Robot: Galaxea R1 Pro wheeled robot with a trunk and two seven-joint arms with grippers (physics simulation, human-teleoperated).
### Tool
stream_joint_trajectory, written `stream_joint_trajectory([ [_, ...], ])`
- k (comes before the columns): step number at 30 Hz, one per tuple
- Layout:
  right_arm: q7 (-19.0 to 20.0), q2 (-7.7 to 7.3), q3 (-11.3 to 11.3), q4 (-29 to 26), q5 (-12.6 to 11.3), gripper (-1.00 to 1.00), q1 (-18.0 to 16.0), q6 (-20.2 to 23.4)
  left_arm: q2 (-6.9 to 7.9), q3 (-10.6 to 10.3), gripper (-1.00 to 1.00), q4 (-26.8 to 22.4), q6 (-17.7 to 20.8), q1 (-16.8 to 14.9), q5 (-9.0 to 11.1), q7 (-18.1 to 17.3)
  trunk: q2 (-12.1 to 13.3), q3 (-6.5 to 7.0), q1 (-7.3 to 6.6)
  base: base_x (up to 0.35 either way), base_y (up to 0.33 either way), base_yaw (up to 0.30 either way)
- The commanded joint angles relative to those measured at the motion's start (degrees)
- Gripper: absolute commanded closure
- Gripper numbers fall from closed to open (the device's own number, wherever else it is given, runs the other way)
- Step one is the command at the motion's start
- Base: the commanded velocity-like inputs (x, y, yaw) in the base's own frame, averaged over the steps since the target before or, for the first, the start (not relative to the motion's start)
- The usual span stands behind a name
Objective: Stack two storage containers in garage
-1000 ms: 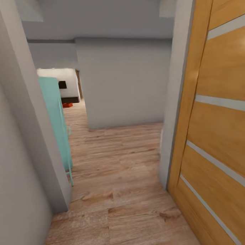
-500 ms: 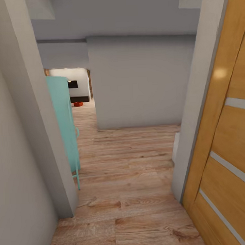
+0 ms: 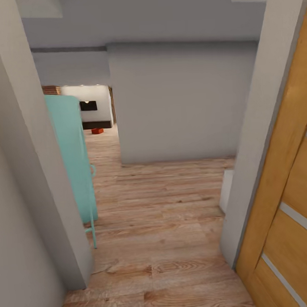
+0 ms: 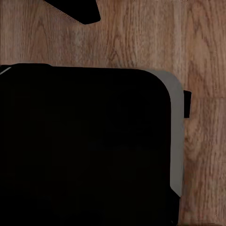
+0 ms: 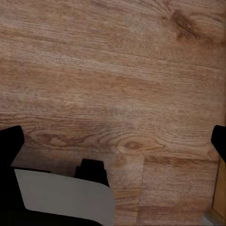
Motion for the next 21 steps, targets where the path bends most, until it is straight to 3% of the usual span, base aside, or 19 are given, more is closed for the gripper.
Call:
stream_joint_trajectory([
  [1, -0.23, 0.00, 0.49, -0.06, -0.54, -1.00, -0.02, -0.10, -0.03, 0.12, -1.00, 0.03, -0.10, -0.03, 0.37, -0.01, -0.03, -0.06, 0.03, 0.323, 0.000, 0.000],
  [21, -0.23, -0.01, 0.49, -0.08, -0.53, -1.00, -0.02, -0.10, -0.08, 0.12, -1.00, 0.05, -0.02, -0.03, 0.41, -0.01, -0.03, -0.06, 0.03, 0.323, 0.000, 0.000],
])
